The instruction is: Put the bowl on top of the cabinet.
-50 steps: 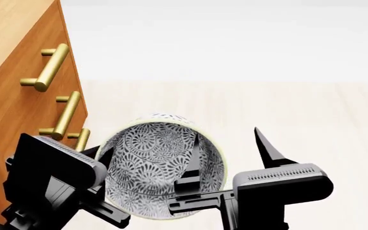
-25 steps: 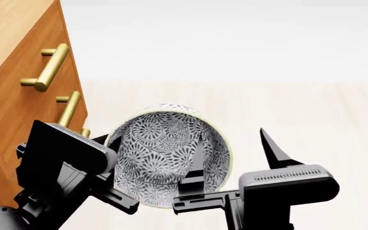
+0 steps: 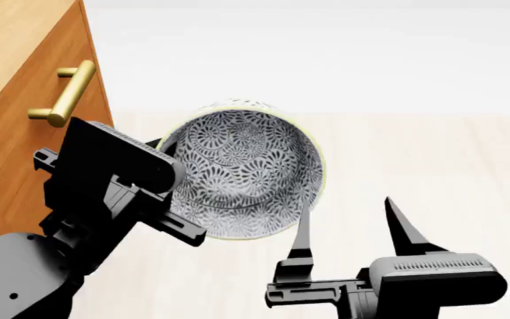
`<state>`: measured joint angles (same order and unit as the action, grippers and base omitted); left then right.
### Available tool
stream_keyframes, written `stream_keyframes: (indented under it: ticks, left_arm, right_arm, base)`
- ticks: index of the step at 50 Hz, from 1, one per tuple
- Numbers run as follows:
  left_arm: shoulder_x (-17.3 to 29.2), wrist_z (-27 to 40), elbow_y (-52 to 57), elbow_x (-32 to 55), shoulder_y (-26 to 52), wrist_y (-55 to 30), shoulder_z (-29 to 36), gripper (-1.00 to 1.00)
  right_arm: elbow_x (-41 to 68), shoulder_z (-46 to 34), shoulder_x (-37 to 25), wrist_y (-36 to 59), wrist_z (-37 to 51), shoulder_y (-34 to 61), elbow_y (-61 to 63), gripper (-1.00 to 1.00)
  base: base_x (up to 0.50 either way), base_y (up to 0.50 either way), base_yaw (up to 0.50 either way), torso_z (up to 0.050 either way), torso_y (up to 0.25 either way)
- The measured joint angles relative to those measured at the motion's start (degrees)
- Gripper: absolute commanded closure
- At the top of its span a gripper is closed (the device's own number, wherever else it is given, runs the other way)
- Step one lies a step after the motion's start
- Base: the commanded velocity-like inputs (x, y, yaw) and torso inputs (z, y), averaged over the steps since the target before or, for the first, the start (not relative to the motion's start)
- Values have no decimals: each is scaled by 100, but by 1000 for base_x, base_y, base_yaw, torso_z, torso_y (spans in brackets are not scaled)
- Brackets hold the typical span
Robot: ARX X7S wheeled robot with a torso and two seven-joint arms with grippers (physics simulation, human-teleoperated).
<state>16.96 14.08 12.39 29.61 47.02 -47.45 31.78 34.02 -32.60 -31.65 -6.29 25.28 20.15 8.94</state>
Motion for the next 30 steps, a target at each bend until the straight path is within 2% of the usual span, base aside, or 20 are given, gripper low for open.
stream_keyframes:
  ticks: [18, 30]
  left_arm:
    - [-388, 7, -736, -339, 645, -86, 493, 100]
    - [-545, 376, -692, -824, 1176, -755, 1205, 100]
  right_arm:
    - [756, 644, -13, -1248, -559, -794, -575, -100]
    - [1435, 1065, 229, -2030, -1170, -1174, -1274, -100]
  base:
    - [0, 0, 0, 0, 1]
    - [0, 0, 0, 1, 1]
